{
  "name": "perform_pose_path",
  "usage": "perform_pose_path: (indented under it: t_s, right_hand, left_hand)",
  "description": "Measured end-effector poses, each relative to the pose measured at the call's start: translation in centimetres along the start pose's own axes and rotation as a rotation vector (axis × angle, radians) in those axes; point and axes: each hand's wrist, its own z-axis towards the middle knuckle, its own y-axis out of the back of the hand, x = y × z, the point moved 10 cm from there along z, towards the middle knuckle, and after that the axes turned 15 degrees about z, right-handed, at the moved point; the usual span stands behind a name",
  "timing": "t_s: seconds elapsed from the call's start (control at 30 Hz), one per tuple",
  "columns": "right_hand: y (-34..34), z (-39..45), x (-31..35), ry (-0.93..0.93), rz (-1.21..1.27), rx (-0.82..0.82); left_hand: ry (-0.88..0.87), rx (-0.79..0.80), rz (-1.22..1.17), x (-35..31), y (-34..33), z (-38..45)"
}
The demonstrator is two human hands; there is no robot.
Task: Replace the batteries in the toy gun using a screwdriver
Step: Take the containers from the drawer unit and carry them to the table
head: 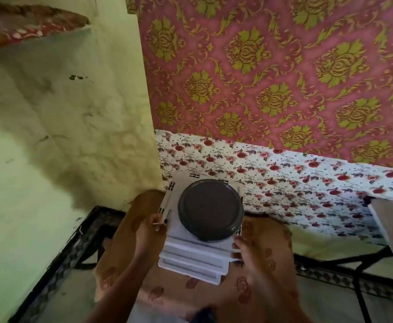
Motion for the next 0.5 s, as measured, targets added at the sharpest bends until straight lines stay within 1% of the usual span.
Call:
perform_pose_path:
  t_s: [0.07, 0.13, 0.17, 0.23, 0.3, 0.4, 0.5]
  right_hand:
    - [-0.7, 1.0, -0.1, -0.037, 0.07, -0.021]
    - [-1.3, 1.8, -0.2, -0.067, 0.091, -0.009]
    - [-1.6, 2.0, -0.4, -0.074, 0.1, 0.004]
    - [-2.1, 2.4, -0.3, -0.046, 0.105, 0.008]
    - [-2.4, 2.9, -0.2, 0.001, 0.08, -0.001]
    - [-2.7, 3.4, -0.5, -0.012, 0.118, -0.004]
    - [-2.6, 3.1, -0.8, -0.027, 0.201, 0.006]
  left_hand:
    - [0.002, 0.109, 0.084, 0.6, -1.8, 1.6]
    - [-0.033, 0.176, 0.288, 1.3, -3.5, 2.7]
    - [-0.065, 0.189, 0.397, 1.6, -4.4, 3.2]
    - [-0.086, 0.187, 0.498, 2.1, -5.1, 4.0]
    - [-0.086, 0.212, 0.538, 2.1, -5.4, 4.5]
    - [-0.114, 0.246, 0.572, 2.1, -5.9, 5.2]
    - [-0.091, 0.263, 0.474, 2.7, -6.1, 5.6]
